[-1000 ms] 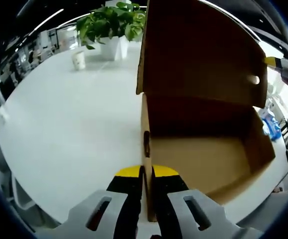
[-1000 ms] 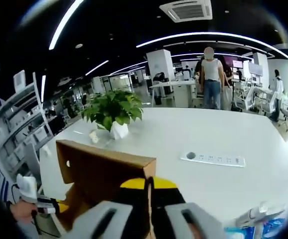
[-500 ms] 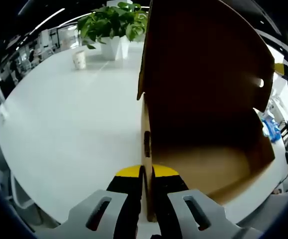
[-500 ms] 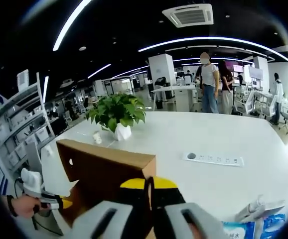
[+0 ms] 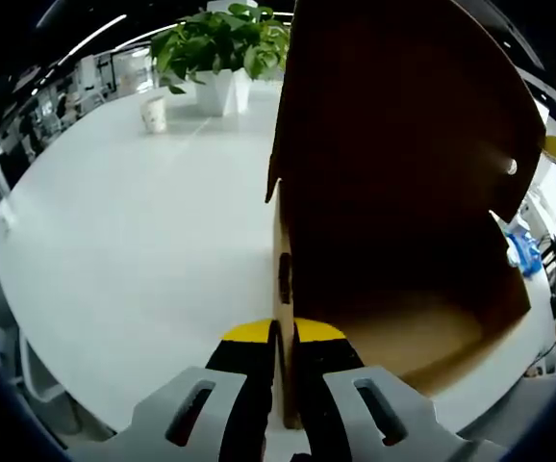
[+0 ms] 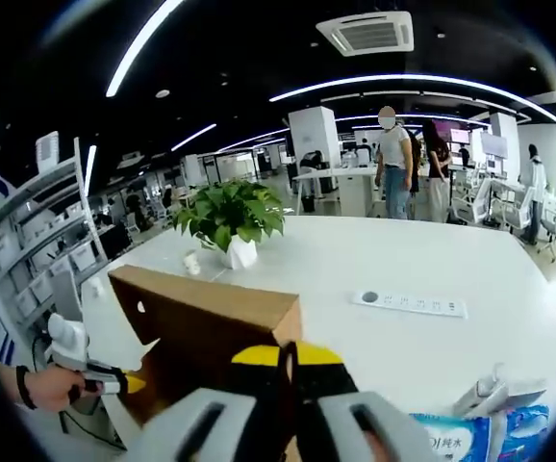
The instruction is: Operate the shoe box by opening the lid, removing the specified soft item, and placing it in the target area until the item is outside and the box remains undamaged.
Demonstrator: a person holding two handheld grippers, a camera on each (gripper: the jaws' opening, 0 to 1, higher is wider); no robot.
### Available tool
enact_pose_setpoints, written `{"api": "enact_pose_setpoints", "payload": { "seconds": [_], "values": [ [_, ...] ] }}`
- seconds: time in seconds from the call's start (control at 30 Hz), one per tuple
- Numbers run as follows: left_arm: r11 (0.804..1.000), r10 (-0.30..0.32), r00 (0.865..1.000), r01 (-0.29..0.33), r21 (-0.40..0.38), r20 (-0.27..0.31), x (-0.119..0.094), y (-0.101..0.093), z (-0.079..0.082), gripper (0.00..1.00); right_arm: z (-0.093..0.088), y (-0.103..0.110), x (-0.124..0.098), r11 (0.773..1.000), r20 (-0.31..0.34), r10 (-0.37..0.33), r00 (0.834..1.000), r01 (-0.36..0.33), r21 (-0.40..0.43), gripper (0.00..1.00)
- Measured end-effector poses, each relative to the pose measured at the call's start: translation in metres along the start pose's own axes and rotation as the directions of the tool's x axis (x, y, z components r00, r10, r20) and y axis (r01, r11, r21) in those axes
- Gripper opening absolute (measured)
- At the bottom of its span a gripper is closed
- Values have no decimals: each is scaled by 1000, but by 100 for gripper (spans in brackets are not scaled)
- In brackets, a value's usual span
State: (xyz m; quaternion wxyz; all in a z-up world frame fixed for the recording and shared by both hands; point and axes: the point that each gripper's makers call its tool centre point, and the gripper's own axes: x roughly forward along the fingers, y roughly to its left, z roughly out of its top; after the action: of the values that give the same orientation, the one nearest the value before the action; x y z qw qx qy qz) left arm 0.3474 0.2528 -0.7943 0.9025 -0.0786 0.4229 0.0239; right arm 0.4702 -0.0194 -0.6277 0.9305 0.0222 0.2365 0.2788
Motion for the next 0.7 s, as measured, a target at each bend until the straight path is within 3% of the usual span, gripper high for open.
{"api": "enact_pose_setpoints", "payload": {
  "seconds": [0.7],
  "values": [
    [1000, -4, 1000, 4, 18, 4, 2, -1, 3, 4, -14, 7, -15, 999, 24, -24, 999, 25, -30, 0]
  ]
}}
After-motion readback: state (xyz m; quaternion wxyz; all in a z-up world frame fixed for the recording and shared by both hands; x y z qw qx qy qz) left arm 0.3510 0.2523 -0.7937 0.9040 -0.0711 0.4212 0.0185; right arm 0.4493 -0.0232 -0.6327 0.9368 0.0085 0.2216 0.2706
